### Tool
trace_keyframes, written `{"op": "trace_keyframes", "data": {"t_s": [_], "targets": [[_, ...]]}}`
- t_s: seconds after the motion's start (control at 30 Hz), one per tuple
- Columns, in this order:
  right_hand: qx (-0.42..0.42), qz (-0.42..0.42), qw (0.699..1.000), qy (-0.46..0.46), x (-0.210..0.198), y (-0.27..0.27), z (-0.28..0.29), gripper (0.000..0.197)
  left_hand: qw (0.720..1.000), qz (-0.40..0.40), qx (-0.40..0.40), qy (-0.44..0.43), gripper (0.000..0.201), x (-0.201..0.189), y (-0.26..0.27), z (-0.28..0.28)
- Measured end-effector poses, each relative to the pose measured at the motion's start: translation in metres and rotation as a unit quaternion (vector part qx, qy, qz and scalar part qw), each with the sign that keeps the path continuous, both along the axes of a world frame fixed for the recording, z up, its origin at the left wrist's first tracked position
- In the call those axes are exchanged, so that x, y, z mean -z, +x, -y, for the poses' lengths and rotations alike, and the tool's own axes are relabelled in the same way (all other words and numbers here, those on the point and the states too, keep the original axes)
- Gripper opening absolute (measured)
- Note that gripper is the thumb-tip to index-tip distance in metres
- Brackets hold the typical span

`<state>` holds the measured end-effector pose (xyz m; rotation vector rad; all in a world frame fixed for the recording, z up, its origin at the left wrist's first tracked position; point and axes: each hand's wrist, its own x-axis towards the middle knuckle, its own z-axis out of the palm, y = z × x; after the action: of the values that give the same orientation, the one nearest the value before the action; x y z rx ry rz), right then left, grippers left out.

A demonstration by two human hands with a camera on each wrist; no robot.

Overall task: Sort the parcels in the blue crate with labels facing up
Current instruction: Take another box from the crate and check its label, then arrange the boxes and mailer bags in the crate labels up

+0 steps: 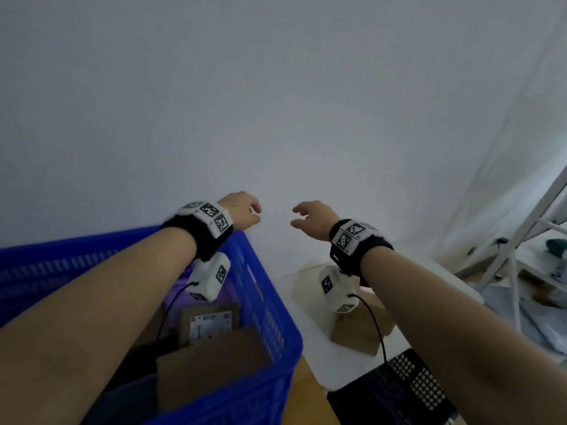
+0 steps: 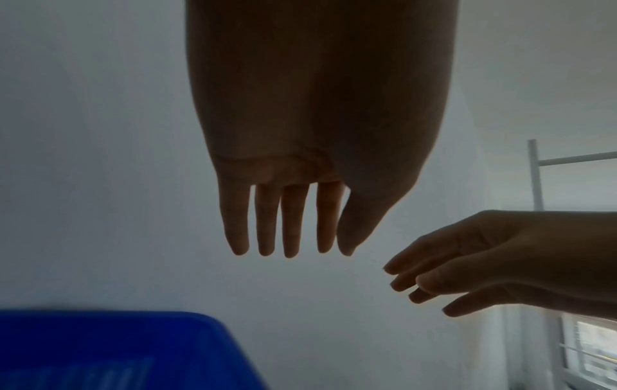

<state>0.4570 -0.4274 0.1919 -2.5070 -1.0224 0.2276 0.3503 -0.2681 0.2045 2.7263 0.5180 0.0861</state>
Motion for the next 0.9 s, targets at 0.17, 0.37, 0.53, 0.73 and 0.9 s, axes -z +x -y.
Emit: {"op": "trace_keyframes", "data": {"t_s": [0.17, 0.37, 0.53, 0.73, 0.9], "targets": [[-0.077, -0.006, 0.997, -0.008, 0.005, -0.072, -0.083, 0.045, 0.997, -0.003, -0.08, 0.011, 0.036, -0.001, -0.098, -0.066], [-0.179, -0.01, 0.984, -0.024, 0.024, -0.164, -0.173, 0.047, 0.985, -0.022, -0.173, 0.001, 0.034, 0.017, -0.222, -0.138], [-0.251, -0.01, 0.966, -0.063, 0.046, -0.222, -0.234, 0.045, 0.967, -0.028, -0.252, -0.033, 0.033, 0.038, -0.307, -0.18], [-0.316, -0.02, 0.94, -0.125, 0.083, -0.264, -0.289, 0.049, 0.942, -0.079, -0.318, -0.076, 0.034, 0.081, -0.36, -0.213], [-0.35, -0.074, 0.92, -0.16, 0.128, -0.282, -0.332, 0.05, 0.915, -0.126, -0.37, -0.105, 0.046, 0.126, -0.37, -0.235]]}}
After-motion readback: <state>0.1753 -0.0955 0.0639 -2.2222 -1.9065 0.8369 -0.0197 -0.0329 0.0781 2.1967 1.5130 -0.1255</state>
